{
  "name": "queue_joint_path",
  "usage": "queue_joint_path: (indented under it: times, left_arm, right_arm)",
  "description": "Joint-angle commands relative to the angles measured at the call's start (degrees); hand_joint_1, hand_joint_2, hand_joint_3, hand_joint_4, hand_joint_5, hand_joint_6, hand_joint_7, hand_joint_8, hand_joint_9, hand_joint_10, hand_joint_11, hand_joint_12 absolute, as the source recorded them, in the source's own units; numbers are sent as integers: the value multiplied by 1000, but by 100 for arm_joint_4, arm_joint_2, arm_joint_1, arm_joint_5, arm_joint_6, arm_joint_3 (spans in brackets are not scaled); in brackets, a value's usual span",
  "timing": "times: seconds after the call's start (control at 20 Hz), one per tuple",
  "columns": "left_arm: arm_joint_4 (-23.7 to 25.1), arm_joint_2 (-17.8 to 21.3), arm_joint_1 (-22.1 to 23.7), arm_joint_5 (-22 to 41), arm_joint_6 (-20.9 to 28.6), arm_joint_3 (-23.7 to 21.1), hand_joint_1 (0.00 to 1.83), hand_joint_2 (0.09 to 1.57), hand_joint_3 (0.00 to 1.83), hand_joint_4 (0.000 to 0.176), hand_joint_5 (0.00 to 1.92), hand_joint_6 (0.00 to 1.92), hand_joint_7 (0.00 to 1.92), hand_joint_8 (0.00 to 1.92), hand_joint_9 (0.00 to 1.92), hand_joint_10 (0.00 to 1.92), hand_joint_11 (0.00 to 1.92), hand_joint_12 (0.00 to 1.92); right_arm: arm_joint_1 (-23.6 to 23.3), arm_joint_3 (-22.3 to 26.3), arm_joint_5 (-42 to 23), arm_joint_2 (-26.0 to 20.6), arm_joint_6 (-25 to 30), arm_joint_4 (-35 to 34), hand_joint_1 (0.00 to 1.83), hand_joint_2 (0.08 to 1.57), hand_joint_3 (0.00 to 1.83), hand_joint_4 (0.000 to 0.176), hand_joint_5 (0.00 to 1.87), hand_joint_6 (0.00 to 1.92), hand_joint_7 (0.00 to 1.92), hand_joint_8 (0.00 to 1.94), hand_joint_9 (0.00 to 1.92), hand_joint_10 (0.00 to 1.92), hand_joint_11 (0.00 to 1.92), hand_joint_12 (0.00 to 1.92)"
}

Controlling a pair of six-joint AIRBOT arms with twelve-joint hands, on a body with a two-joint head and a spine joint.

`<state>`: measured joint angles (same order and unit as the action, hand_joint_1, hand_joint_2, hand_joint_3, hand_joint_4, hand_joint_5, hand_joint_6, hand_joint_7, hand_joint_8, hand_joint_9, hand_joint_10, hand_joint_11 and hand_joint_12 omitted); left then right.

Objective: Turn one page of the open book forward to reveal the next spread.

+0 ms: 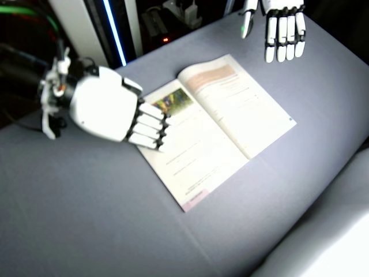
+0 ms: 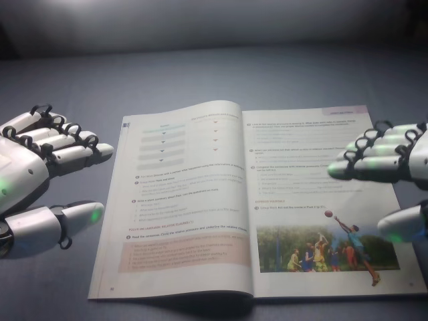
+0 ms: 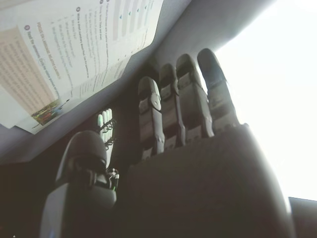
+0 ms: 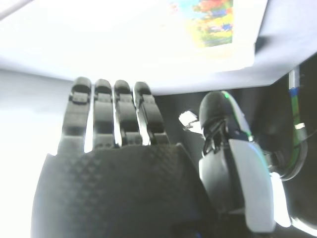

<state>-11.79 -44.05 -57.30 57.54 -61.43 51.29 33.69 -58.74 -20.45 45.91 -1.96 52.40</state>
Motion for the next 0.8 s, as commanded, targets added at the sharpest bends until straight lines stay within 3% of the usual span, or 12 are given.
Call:
queue_joint_path:
  times: [0.0, 0.25, 0.45, 0.6, 0.75]
  left_arm:
    - [-9, 14, 56, 652, 19, 22, 0, 1359, 1, 19, 392, 3, 331, 0, 283, 2, 0, 537]
    - [3, 7, 59, 635, 40, 21, 0, 1357, 0, 23, 382, 2, 322, 3, 265, 3, 0, 445]
    - [6, 3, 61, 625, 43, 20, 0, 1346, 0, 30, 384, 1, 329, 3, 276, 4, 0, 478]
    - [8, 0, 62, 624, 48, 20, 0, 1346, 0, 23, 393, 1, 343, 1, 291, 3, 0, 553]
    - [19, -13, 69, 622, 49, 22, 0, 1341, 0, 36, 385, 1, 333, 1, 286, 3, 0, 527]
  right_arm:
    - [-70, 5, -253, -45, 26, -95, 0, 1312, 0, 0, 58, 12, 38, 14, 0, 0, 0, 0]
    - [-56, -98, -98, 25, 26, 893, 0, 1308, 0, 0, 110, 18, 73, 16, 15, 5, 0, 0]
    - [-25, -101, 22, 50, 26, 1307, 0, 1319, 3, 0, 93, 6, 72, 10, 3, 1, 0, 0]
    - [-25, -134, 37, 95, 26, 1757, 0, 1301, 0, 0, 99, 6, 68, 5, 2, 1, 0, 0]
    - [3, -180, 54, 161, 26, 2023, 0, 1301, 0, 0, 77, 0, 55, 0, 0, 0, 0, 0]
